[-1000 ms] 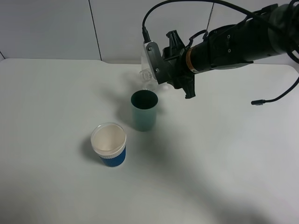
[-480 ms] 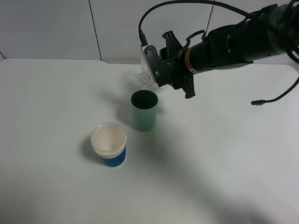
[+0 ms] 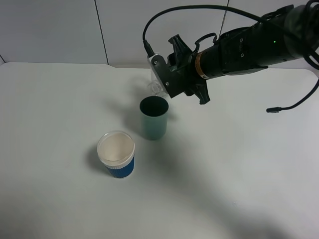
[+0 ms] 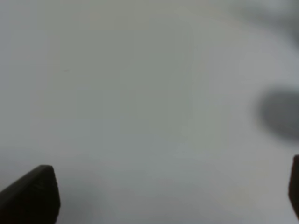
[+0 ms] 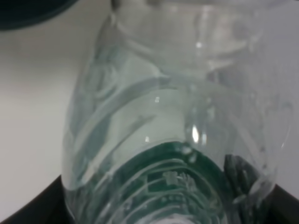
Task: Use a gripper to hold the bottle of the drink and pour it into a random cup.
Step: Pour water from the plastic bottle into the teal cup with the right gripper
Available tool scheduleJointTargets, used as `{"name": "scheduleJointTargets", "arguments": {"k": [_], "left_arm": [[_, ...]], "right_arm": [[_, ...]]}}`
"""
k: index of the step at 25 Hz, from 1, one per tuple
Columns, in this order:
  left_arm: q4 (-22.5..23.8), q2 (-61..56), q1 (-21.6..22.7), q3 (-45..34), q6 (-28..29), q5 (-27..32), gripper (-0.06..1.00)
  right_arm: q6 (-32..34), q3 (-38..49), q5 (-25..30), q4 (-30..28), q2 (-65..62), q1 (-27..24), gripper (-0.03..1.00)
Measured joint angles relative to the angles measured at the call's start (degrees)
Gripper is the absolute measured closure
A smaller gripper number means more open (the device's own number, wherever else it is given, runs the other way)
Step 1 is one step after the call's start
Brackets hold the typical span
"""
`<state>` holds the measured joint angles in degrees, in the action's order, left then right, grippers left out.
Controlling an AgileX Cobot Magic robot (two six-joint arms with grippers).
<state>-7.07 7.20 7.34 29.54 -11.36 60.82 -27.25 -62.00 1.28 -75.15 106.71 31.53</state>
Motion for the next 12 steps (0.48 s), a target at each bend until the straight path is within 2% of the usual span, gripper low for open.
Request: {"name": "scheduleJointTargets", "arguments": {"k": [12], "left_arm": [[0.0,0.0,0.0,0.0,0.0,0.0,-0.05]], "right_arm": [[-4.1,0.0,1.2,0.0,0.0,0.0,0.4]]}}
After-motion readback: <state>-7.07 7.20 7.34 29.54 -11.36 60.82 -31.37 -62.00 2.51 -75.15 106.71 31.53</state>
